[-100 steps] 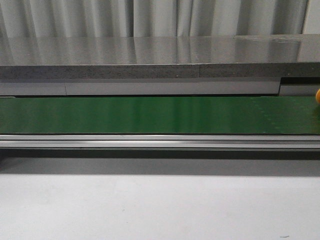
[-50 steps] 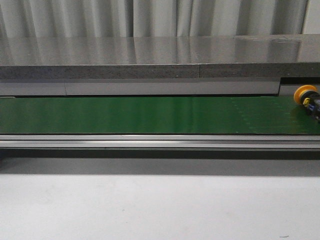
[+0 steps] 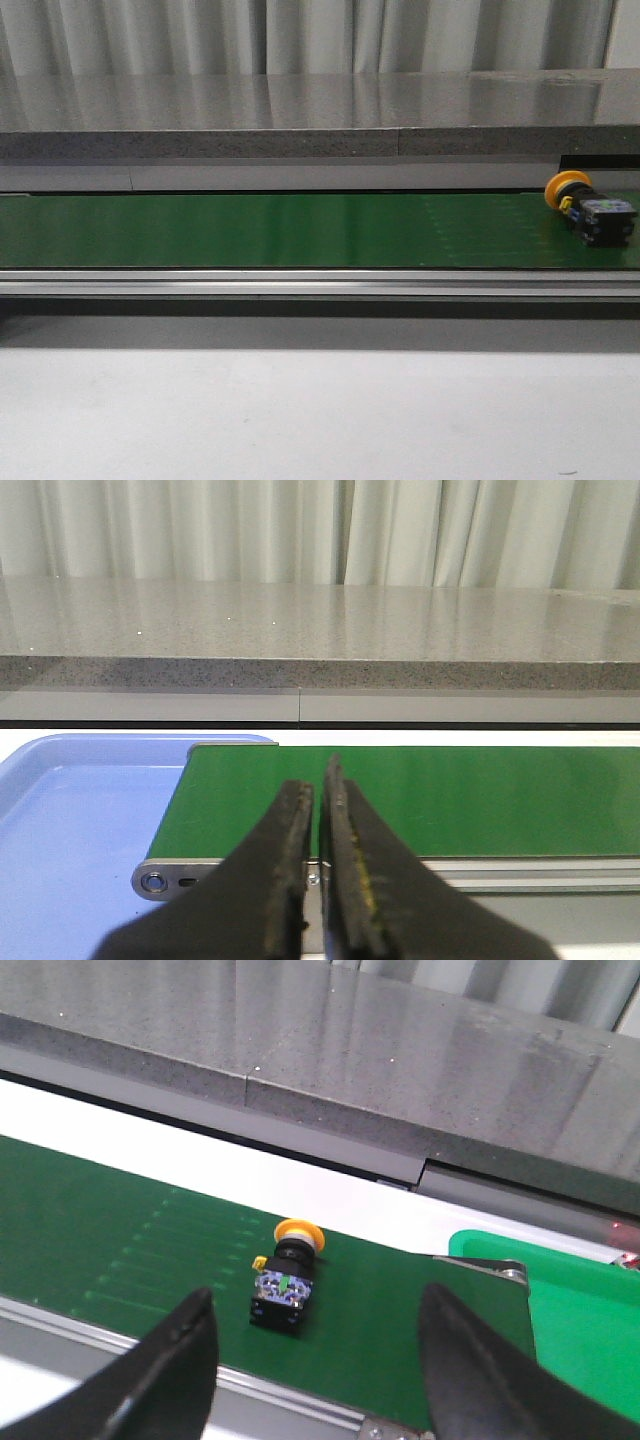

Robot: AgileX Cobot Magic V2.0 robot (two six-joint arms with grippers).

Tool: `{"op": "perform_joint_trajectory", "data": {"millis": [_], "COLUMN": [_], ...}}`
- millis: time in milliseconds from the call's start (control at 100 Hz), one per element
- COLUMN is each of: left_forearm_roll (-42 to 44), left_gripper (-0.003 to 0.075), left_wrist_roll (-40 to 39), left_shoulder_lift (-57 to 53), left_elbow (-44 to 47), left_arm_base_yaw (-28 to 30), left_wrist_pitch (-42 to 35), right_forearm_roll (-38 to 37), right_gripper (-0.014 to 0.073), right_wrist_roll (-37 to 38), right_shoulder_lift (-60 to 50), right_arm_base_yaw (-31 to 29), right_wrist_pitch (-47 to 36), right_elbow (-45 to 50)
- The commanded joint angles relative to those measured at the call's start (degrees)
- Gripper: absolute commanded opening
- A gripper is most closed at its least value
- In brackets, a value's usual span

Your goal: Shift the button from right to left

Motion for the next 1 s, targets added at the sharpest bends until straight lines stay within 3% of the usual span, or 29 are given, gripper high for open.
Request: {"op": "perform_joint_trajectory", "data": {"millis": [0,240,460,990], "left_forearm_roll": [-0.06,-0.06,-0.06,-0.06], "left_gripper": [0.0005,0.0005,0.0005,0.0005], "left_wrist_roll": [-0.69,-0.69,-0.69,-0.69], "left_shoulder_lift": [-2.08,-2.08,-2.08,-2.08], "left_elbow": [2.37,2.37,2.37,2.37], "left_arm_base_yaw": [-0.32,-0.32,-0.32,-0.32], "left_wrist_pitch": [-5.20,-5.20,-5.20,-5.20], "right_forearm_roll": [1.26,1.31,1.31,1.32], "right_gripper": [0.0342,0.0168,-0.0074,-0.0068], "right_wrist_roll": [-0.49,-0.49,-0.49,-0.49], "right_shoulder_lift": [-0.01,-0.01,-0.01,-0.01], "right_arm_base_yaw": [0.16,0.16,0.16,0.16], "right_wrist_pitch": [-2.44,-2.16,-2.16,-1.45], "right_elbow": [-1.10,-1.10,-1.10,-1.10]}}
